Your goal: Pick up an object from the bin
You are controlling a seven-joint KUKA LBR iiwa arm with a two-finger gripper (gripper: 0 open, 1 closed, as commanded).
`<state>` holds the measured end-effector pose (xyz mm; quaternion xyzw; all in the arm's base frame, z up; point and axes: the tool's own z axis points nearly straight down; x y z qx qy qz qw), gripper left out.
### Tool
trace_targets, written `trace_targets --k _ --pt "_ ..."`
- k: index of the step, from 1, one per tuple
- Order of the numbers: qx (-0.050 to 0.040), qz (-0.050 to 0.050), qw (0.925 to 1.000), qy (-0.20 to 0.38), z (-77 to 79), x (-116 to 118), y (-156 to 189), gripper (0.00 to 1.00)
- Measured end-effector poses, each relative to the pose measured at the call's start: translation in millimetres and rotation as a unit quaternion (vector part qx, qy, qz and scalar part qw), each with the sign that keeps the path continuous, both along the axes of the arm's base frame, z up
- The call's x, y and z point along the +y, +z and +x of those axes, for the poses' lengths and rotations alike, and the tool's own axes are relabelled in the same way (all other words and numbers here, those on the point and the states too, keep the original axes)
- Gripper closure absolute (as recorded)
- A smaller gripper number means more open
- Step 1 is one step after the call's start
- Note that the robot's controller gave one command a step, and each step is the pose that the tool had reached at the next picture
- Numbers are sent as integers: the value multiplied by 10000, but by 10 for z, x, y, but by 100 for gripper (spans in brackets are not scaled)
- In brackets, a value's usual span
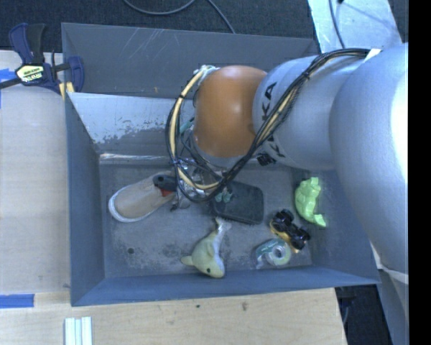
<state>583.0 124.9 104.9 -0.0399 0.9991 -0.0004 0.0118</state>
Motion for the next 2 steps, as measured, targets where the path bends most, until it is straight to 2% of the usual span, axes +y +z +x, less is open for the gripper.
trace_targets --k 1,2 --pt "0 0 10000 -2 0 -1 0 100" --pt "-8 -2 9999 109 116 -57 985 100"
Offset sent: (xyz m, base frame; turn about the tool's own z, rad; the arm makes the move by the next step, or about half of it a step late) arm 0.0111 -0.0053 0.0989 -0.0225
